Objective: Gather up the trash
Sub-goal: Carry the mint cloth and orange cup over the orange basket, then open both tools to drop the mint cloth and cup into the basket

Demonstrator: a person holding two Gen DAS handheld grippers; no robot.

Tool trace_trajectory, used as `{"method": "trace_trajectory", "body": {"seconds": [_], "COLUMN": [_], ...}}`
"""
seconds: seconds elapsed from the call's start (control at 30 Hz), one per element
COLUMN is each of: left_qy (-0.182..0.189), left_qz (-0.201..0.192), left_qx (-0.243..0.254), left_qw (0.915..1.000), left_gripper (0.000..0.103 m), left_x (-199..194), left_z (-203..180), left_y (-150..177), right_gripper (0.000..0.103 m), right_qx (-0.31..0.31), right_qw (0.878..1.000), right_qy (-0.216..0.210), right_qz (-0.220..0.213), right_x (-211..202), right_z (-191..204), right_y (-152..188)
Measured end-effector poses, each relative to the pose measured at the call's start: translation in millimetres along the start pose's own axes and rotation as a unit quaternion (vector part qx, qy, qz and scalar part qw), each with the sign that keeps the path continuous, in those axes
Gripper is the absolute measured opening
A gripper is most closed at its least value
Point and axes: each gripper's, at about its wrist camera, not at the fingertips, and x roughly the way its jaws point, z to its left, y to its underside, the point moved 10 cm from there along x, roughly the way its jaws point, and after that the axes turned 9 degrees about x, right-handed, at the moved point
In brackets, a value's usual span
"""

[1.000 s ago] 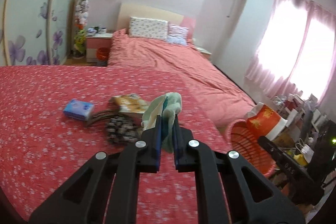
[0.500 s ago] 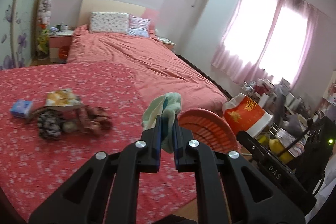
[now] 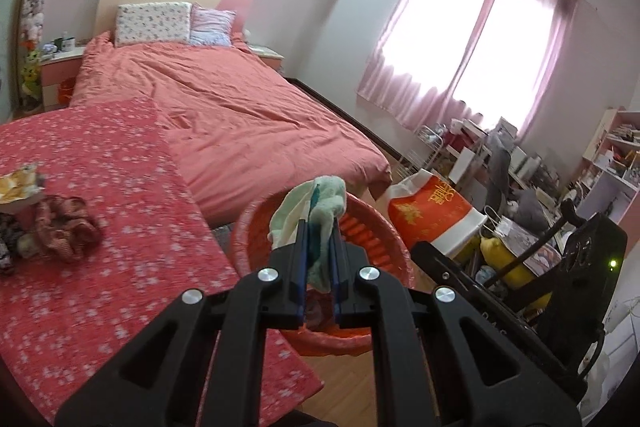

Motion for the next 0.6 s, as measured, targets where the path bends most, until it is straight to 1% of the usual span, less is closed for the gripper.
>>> {"method": "trace_trajectory", "body": {"seconds": [0.2, 0.3, 0.33, 0.37, 0.4, 0.47, 0.53, 0.6], "left_qy": [0.011, 0.006, 0.005, 0.006, 0.006, 0.006, -0.003, -0.008], "left_qz": [0.030, 0.056, 0.064, 0.072, 0.077, 0.082, 0.082, 0.082], "left_qx": [0.002, -0.003, -0.009, -0.013, -0.016, -0.023, -0.021, -0.020], "left_qw": [0.9995, 0.9984, 0.9979, 0.9973, 0.9969, 0.9963, 0.9964, 0.9964], "left_gripper": [0.011, 0.017, 0.018, 0.022, 0.024, 0.034, 0.037, 0.037], "left_x": [41, 65, 72, 78, 82, 87, 86, 83], "left_z": [-6, -2, 1, 4, 7, 12, 17, 21], "left_y": [11, 20, 24, 27, 30, 34, 35, 35], "right_gripper": [0.003, 0.004, 0.006, 0.010, 0.013, 0.026, 0.028, 0.028], "right_qx": [0.022, 0.038, 0.042, 0.045, 0.048, 0.053, 0.056, 0.058], "right_qw": [1.000, 0.999, 0.999, 0.999, 0.998, 0.998, 0.998, 0.997], "right_qy": [0.012, 0.013, 0.014, 0.016, 0.020, 0.021, 0.023, 0.026], "right_qz": [0.005, 0.018, 0.023, 0.026, 0.030, 0.034, 0.034, 0.034], "right_x": [17, 28, 32, 33, 35, 35, 33, 30], "right_z": [-22, -34, -37, -40, -44, -47, -48, -48], "right_y": [-4, -5, -5, -5, -4, -2, -1, 0]}}
